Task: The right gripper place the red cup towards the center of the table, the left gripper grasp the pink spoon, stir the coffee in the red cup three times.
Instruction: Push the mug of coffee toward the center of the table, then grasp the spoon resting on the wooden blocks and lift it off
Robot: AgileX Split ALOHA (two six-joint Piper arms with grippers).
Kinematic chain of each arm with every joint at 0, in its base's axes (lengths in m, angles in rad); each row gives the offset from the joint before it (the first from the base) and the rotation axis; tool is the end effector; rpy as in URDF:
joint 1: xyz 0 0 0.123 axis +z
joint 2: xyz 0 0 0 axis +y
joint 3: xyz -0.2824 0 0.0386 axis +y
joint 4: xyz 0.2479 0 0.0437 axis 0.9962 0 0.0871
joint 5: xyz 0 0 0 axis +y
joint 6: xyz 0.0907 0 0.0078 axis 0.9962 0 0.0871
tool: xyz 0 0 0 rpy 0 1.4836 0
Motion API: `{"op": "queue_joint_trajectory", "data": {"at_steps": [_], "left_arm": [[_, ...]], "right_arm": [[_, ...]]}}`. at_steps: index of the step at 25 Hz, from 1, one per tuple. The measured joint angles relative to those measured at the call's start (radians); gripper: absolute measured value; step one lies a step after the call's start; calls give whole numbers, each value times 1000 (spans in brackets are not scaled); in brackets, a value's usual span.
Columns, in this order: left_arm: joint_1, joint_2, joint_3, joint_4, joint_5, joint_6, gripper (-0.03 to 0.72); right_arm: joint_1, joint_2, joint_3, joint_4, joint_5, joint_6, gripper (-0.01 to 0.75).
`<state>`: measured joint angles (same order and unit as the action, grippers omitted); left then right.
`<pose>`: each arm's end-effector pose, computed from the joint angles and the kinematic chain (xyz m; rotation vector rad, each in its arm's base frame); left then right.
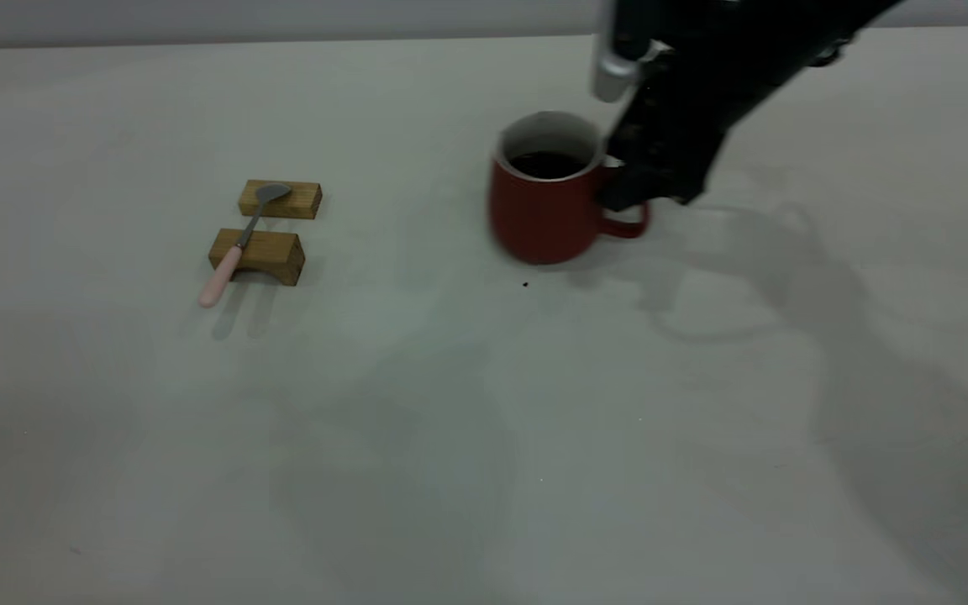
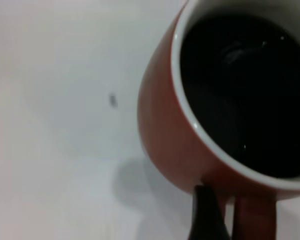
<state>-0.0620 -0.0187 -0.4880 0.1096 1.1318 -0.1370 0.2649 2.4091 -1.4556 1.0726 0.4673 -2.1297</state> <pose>-0.0091 0.0096 0.2685 -0.0891 2.1016 0.0130 0.4273 0.1533 0.0317 -1.7079 1.8907 0.2315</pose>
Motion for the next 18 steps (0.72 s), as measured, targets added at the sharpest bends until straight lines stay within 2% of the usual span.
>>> {"op": "queue_joint_trajectory", "data": {"at_steps": [5, 8, 10, 13, 18], "left_arm": [[0, 0, 0, 0, 0, 0, 458], [0, 0, 0, 0, 0, 0, 458], [0, 0, 0, 0, 0, 0, 458], [0, 0, 0, 0, 0, 0, 458], [0, 0, 0, 0, 0, 0, 458]], "right_arm": [[65, 0, -29, 38, 4, 0, 533], [64, -8, -29, 39, 24, 39, 528], [49, -33, -25, 15, 39, 129, 518], [25, -120, -7, -46, 107, 374, 495], [15, -338, 8, -153, 414, 1045, 428]]}}
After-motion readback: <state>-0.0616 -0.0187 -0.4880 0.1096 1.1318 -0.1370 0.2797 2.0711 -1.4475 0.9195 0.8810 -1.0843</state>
